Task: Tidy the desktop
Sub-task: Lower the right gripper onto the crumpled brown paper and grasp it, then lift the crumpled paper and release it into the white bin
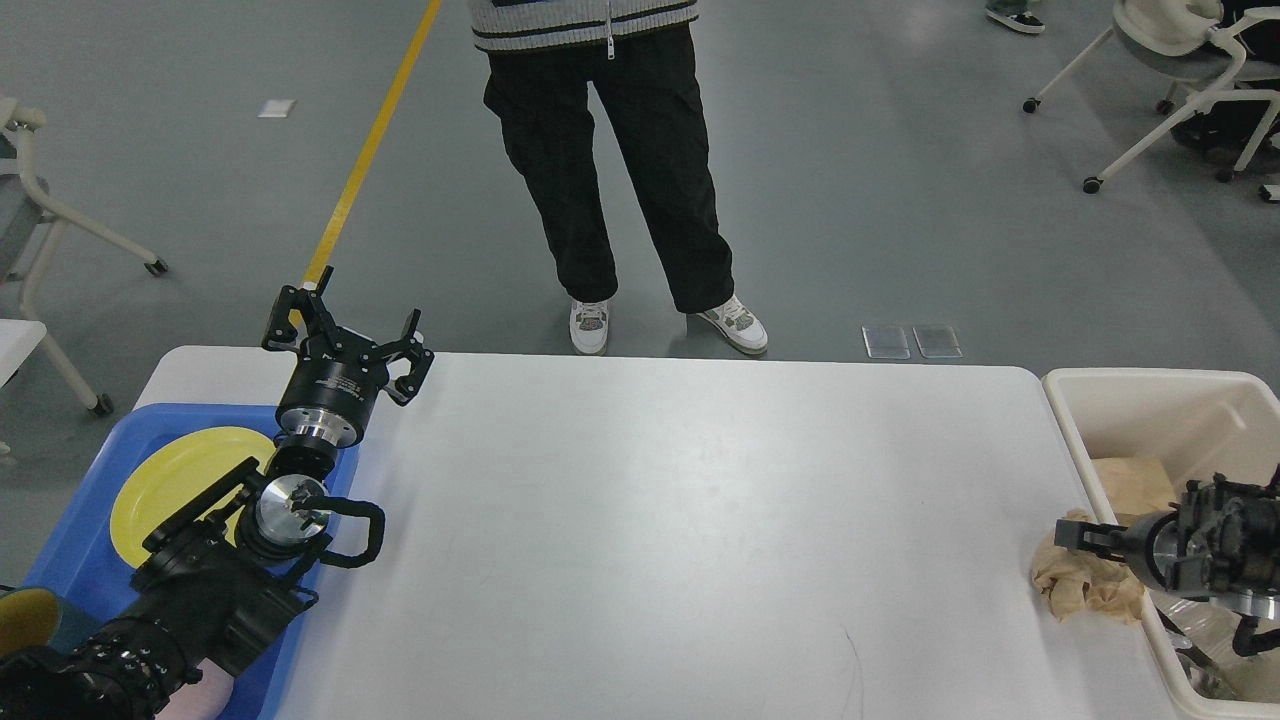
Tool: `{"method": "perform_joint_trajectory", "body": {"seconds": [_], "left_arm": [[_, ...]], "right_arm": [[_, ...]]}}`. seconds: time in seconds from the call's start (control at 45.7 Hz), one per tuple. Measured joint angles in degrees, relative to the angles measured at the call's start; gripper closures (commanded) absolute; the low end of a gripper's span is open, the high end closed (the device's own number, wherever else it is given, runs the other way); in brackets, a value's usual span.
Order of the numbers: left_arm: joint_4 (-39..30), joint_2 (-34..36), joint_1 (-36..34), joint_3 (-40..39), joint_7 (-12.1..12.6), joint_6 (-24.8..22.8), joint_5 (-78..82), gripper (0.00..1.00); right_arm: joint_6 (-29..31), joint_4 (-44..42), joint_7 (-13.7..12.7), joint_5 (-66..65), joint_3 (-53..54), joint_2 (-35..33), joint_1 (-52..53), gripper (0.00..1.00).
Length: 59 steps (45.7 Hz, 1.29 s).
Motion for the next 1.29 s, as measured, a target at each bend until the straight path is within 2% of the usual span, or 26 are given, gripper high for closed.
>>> {"method": "perform_joint_trajectory", "body": {"seconds": [0.59, 0.612, 0.634, 0.678, 0.7, 1.29], "left_arm": [[0.0, 0.0, 0.0, 0.0, 0.0, 0.0, 0.0, 0.01], [0.0, 0.0, 0.0, 0.0, 0.0, 0.0, 0.0, 0.0], [0.0, 0.0, 0.0, 0.0, 0.0, 0.0, 0.0, 0.01], [0.0, 0.0, 0.0, 0.0, 0.0, 0.0, 0.0, 0.0], [0.0, 0.0, 0.0, 0.0, 0.0, 0.0, 0.0, 0.01], [0.0, 0.0, 0.0, 0.0, 0.0, 0.0, 0.0, 0.01]], "right_arm": [[0.6, -1.4, -0.2, 0.3, 5.0, 1.1, -1.5, 0.0], [0.7, -1.4, -0.2, 0.4, 5.0, 1.1, -1.5, 0.08], [0.8, -1.3, -0.3, 0.4, 5.0, 1.1, -1.5, 0.25], [1.4, -1.1, -0.3, 0.5, 5.0, 0.9, -1.4, 0.77], [1.6, -1.1, -0.3, 0.6, 5.0, 0.8, -1.4, 1.0], [1.4, -1.5, -0.9, 1.0, 4.0, 0.4, -0.8, 1.0]]}}
